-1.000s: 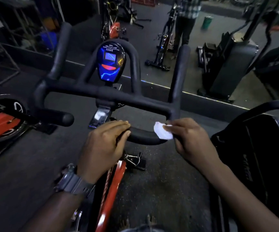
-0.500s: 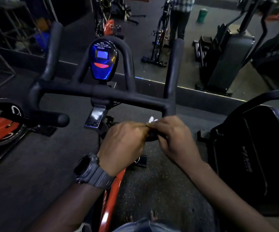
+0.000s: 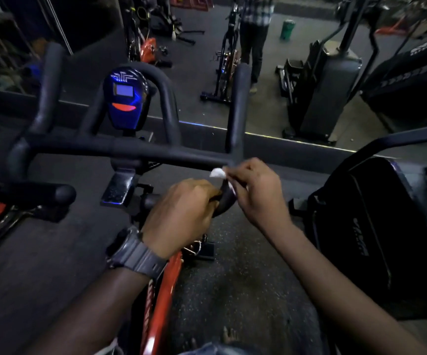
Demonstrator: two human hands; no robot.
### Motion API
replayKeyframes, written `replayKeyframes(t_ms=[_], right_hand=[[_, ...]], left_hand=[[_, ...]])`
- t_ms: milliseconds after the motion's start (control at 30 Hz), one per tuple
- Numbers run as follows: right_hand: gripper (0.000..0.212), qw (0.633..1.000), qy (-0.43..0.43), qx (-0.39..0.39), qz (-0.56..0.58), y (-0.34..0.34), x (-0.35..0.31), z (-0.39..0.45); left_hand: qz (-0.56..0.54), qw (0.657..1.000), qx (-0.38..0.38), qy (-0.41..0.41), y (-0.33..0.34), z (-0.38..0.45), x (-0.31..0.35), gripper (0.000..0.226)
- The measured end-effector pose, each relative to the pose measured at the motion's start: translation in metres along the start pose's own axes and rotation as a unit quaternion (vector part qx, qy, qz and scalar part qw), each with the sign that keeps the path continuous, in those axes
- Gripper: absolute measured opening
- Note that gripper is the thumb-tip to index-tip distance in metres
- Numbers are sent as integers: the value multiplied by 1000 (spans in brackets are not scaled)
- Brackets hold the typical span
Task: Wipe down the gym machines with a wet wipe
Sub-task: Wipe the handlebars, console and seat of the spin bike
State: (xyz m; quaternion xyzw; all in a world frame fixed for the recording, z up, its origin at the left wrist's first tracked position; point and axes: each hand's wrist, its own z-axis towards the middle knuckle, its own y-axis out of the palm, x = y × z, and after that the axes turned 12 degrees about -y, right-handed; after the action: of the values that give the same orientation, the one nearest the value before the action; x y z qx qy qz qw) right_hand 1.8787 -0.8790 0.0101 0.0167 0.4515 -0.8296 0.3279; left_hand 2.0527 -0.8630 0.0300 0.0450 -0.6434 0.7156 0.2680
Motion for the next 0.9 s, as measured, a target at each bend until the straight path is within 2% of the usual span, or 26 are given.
replayKeyframes(t_ms=[100,200,267,400,567,667,733,800,900], right_hand=[[14,998,36,46,-4,15,7,10],[19,1000,-14,8,1,9,-10,-25],[22,1000,-23,15,9,9,4,-11],[19,995,77,70,9,21,30,36],[20,987,80,116,80,14,-11,-30],[19,966,163,163,113,21,3,-12],[19,940,227,187,171,27,9,-5],[19,887,293,225,277,36,2,-17],[19,725,393,278,493,47,-21,-41]], left_hand=[[-3,1000,8,-11,0,11,11,18],[-27,999,-5,-25,-3,7,10,20],[-42,998,-19,-46,-3,10,6,20],[-39,996,-36,-64,-2,19,6,21],[-32,995,-84,-37,-10,21,-8,25],[-34,996,-85,-24,-13,23,-7,23],[-32,995,-95,-11,-14,24,-5,23],[-24,994,-104,0,-17,21,-8,23],[-17,996,-83,7,-22,14,-19,20]])
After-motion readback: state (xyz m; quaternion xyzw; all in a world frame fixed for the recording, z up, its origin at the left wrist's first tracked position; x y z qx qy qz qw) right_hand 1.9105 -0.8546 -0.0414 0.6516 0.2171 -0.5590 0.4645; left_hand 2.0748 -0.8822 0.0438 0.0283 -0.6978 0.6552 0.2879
